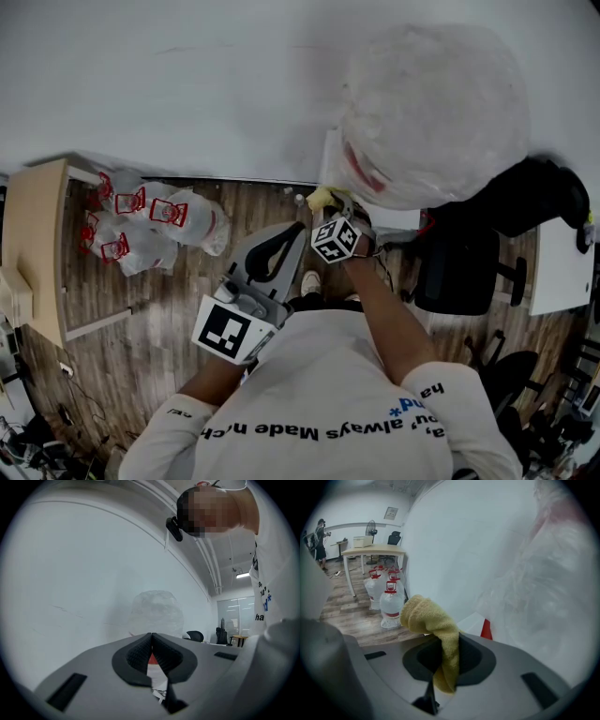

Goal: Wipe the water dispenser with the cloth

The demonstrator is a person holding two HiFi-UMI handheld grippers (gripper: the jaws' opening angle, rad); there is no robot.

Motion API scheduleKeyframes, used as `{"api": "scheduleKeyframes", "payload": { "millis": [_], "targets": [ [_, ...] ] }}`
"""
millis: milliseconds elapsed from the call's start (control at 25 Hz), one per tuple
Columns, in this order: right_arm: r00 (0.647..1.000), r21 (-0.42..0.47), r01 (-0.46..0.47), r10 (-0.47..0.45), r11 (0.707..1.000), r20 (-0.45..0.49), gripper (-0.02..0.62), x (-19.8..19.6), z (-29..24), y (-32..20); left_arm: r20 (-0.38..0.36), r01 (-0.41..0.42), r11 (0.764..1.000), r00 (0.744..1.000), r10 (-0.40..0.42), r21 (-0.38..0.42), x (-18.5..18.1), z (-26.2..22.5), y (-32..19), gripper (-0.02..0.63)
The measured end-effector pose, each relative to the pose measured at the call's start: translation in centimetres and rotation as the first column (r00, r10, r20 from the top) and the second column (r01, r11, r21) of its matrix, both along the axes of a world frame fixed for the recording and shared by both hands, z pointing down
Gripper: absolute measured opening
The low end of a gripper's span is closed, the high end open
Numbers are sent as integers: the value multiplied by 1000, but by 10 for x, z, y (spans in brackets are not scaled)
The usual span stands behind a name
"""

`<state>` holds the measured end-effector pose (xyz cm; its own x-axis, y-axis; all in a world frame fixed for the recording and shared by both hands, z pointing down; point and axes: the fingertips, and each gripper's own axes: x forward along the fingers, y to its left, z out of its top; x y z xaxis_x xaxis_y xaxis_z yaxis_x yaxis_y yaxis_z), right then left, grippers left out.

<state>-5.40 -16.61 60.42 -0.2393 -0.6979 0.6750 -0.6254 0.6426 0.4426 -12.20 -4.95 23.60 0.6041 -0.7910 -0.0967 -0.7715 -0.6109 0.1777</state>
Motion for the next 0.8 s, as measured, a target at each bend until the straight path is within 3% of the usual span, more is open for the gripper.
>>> {"api": "scheduleKeyframes", "payload": {
  "millis": [800],
  "targets": [
    [999, -15, 35, -35, 999, 26, 60, -1, 4, 53, 1, -9, 1000, 1000, 9, 10, 4, -4, 10, 20]
  ]
}}
